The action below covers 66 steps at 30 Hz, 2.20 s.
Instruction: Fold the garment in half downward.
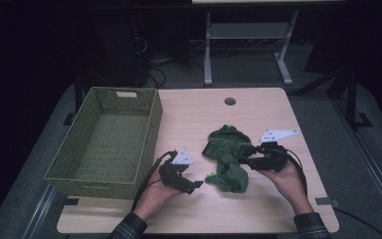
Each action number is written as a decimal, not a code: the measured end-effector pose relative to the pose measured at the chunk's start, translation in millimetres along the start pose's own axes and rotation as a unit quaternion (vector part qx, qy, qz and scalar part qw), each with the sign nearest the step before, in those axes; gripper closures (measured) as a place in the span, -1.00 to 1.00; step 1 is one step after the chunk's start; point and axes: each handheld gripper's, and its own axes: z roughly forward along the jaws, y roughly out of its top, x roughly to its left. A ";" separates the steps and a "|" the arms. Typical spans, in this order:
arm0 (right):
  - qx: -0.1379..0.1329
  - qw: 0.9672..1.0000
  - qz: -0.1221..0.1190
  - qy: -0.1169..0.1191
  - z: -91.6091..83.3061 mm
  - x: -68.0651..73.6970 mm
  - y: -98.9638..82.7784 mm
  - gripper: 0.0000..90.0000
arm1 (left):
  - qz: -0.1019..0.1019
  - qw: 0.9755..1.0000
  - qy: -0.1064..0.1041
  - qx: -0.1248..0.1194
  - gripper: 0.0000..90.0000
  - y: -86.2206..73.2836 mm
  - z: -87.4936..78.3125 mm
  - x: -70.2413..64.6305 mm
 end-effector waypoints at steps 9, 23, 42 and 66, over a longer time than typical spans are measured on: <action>-0.012 0.999 0.010 -0.033 -5.2 -20.3 14.2 0.03 | 0.004 1.000 0.008 -0.026 -0.55 35.5 2.7 19.7; -0.012 0.998 0.025 -0.064 5.4 -55.5 30.9 0.09 | 0.001 0.999 0.012 -0.039 -0.42 81.5 28.8 54.4; 0.037 0.996 0.051 -0.062 59.7 -96.5 13.2 0.20 | -0.016 0.999 0.018 -0.021 -0.13 91.5 82.7 98.5; 0.054 0.995 0.055 -0.057 73.7 -98.0 7.8 0.89 | 0.004 1.000 0.023 -0.001 0.86 88.3 112.0 101.2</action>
